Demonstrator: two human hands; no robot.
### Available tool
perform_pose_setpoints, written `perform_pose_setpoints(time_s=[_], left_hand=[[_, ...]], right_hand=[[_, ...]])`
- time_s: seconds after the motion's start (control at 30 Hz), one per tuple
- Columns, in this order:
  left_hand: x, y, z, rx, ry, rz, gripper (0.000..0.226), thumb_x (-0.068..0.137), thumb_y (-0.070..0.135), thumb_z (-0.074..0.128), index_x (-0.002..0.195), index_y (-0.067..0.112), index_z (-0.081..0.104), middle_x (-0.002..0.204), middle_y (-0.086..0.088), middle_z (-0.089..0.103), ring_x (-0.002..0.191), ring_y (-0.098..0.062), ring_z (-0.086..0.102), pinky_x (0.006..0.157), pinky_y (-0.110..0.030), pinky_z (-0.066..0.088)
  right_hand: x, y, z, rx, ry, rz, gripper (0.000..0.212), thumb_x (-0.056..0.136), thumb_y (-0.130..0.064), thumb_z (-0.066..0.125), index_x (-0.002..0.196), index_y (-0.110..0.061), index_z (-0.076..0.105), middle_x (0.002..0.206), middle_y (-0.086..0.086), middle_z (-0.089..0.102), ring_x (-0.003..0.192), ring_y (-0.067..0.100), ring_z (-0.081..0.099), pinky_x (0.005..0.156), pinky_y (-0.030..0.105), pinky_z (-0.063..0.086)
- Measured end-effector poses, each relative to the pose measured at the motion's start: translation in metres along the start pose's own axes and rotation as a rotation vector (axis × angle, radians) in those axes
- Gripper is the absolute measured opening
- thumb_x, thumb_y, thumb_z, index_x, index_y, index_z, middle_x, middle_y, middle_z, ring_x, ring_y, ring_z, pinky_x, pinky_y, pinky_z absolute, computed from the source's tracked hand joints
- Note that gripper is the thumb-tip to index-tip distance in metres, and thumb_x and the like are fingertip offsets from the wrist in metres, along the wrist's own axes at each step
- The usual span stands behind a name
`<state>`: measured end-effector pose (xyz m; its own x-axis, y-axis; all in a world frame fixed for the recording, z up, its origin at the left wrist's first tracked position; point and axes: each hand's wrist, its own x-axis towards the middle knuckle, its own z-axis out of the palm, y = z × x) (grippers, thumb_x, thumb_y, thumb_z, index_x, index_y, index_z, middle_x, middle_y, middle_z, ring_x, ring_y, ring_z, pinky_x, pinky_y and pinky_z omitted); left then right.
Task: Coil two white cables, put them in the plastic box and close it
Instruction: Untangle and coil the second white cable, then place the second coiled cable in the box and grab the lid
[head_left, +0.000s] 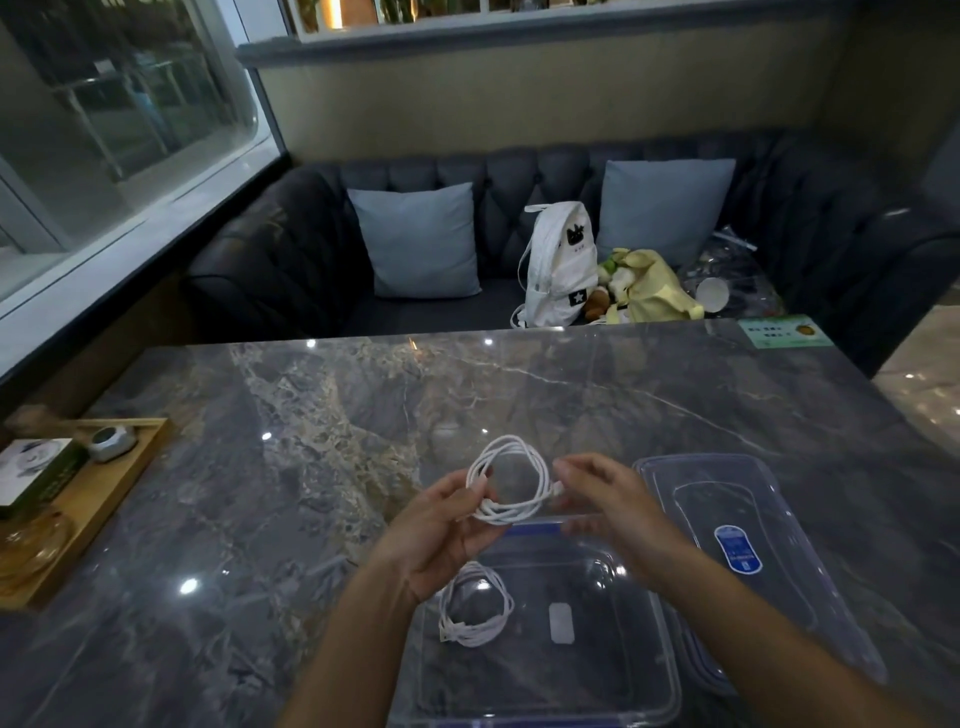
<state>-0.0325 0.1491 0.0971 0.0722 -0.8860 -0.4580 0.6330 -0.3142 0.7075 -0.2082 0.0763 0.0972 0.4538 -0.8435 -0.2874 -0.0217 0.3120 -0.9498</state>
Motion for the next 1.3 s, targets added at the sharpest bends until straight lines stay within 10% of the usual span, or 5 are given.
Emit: perform_pose_setpoints(time_s=[0.37,0.57,0.8,0.97,1.3], left_hand=[[0.001,-0.033,-0.001,0.438,0.175,-0.063,0.016,0.09,0.001,0.051,0.101,-0.004,0.061,0.088,-0.021,0.063,0.072,-0.028,0.063,0.062,-0.038,0.057],[0.01,-0.059,-0.003,0.551,0.269,-0.15,0.01,0.09,-0.001,0.051,0.085,-0.003,0.058,0.087,-0.024,0.06,0.08,-0.034,0.062,0.066,-0.042,0.059],[0.02,-0.086,-0.009,0.826,0.314,-0.153,0.03,0.084,0.001,0.059,0.056,0.012,0.059,0.048,-0.004,0.059,0.042,-0.015,0.058,0.044,-0.03,0.05],[0.027,-0.088,-0.01,1.004,0.32,-0.157,0.014,0.079,0.004,0.057,0.079,-0.004,0.068,0.082,-0.028,0.07,0.073,-0.035,0.068,0.073,-0.048,0.057],[0.034,-0.092,-0.01,1.442,0.362,0.02,0.015,0.079,0.019,0.062,0.09,0.009,0.066,0.096,-0.013,0.071,0.093,-0.028,0.065,0.076,-0.033,0.047]], right_hand=[[-0.006,0.035,-0.002,-0.225,0.087,0.157,0.02,0.082,-0.003,0.062,0.065,-0.01,0.056,0.054,0.007,0.054,0.044,0.016,0.05,0.033,0.019,0.039],[0.002,0.057,-0.005,-0.652,0.129,0.153,0.037,0.081,-0.006,0.059,0.048,-0.015,0.046,0.057,0.012,0.05,0.055,0.02,0.048,0.05,0.028,0.038],[0.01,0.074,-0.003,-0.983,0.025,0.282,0.011,0.084,-0.013,0.045,0.082,-0.008,0.055,0.099,0.019,0.063,0.092,0.03,0.058,0.069,0.027,0.037],[0.018,0.08,-0.001,-1.12,-0.007,0.298,0.021,0.084,-0.013,0.048,0.098,-0.001,0.058,0.109,0.02,0.064,0.099,0.033,0.06,0.07,0.027,0.039],[0.024,0.086,0.002,-1.37,-0.055,0.31,0.023,0.087,-0.012,0.049,0.107,-0.002,0.056,0.118,0.017,0.06,0.105,0.032,0.058,0.081,0.034,0.045]])
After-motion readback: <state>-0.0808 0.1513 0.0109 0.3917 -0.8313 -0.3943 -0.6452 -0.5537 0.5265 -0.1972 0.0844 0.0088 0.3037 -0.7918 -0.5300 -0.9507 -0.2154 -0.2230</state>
